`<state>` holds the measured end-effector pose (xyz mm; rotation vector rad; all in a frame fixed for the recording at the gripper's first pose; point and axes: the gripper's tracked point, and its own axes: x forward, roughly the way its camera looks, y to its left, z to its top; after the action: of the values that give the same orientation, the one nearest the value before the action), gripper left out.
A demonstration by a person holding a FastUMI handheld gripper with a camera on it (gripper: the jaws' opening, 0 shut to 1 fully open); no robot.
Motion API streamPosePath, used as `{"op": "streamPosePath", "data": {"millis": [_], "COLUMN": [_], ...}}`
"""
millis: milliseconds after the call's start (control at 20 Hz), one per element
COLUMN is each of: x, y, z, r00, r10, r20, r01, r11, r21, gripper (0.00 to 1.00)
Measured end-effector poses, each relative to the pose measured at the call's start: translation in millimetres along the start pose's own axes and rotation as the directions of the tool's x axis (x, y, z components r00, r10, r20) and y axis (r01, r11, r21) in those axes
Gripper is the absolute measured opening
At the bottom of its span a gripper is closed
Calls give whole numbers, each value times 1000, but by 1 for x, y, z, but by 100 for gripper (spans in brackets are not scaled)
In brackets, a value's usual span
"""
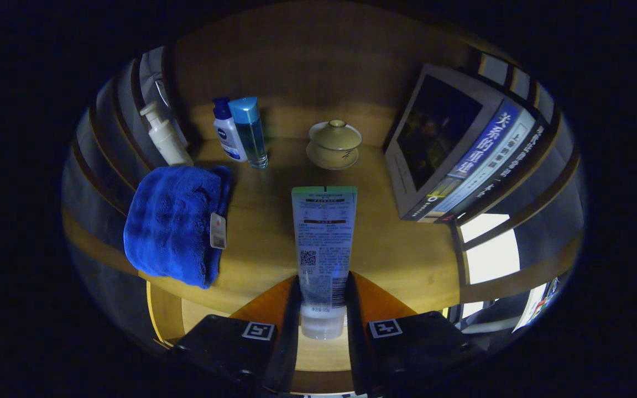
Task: Pull open the drawer, take out the items inside it, and place them on the countertop above the cabinet.
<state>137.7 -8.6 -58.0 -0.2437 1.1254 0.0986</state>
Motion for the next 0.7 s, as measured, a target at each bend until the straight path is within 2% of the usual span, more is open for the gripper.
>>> {"op": "streamPosePath", "data": {"millis": [300, 500, 700], "x": [28, 39, 44], "y": [9, 18, 12], "z": [1, -8, -11], "r00": [1000, 998, 998], "r10": [-2, 27, 2], "r20": [-25, -64, -56], "r01": [3, -25, 1], "r11": [1000, 999, 999], "r21": [27, 46, 48], "gripper": [48, 49, 59]}}
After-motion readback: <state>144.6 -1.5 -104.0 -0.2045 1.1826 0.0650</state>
